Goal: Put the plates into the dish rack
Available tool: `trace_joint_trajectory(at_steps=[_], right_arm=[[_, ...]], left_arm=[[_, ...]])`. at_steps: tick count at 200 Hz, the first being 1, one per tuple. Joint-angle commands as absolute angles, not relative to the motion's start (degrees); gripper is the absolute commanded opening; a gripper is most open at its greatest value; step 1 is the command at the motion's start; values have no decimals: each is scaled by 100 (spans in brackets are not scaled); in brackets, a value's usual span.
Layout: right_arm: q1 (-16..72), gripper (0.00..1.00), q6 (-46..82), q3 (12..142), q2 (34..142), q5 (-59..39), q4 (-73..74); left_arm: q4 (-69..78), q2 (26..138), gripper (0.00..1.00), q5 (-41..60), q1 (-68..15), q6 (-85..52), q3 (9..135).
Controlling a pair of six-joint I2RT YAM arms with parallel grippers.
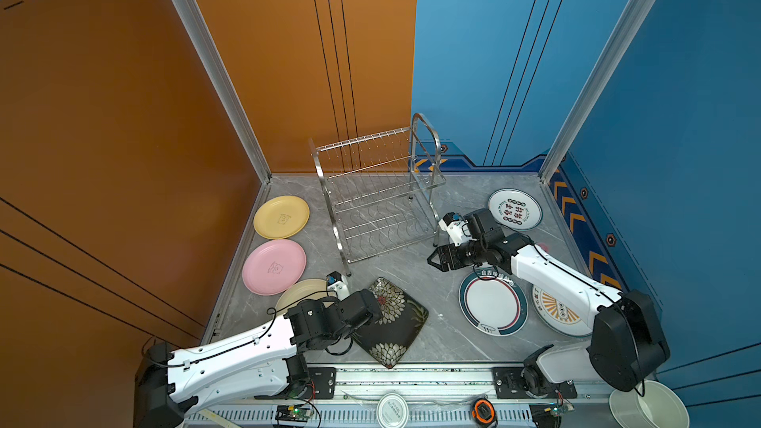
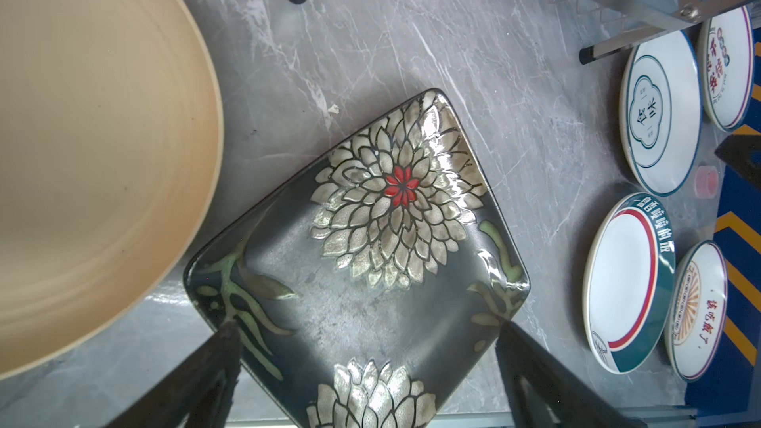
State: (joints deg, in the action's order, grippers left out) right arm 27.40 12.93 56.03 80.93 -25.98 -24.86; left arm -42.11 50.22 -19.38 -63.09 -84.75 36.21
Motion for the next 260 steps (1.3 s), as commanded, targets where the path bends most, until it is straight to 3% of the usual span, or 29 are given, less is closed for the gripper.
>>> trace_joint_trajectory(at_steps=[1, 120, 260], right_arm=[[2760, 80, 1198, 5477, 7924, -2768, -2729], [2804, 87, 1131, 5545, 8124, -2882, -2775], [2855, 88, 1264, 5804, 8780, -3328, -3366]], left_arm=[[-4454, 4865, 99, -1777, -6363, -9036, 3382], [-3131, 5230, 98, -936, -6239, -9124, 2524], [-2461, 7650, 98, 576, -4819, -6013, 4142]])
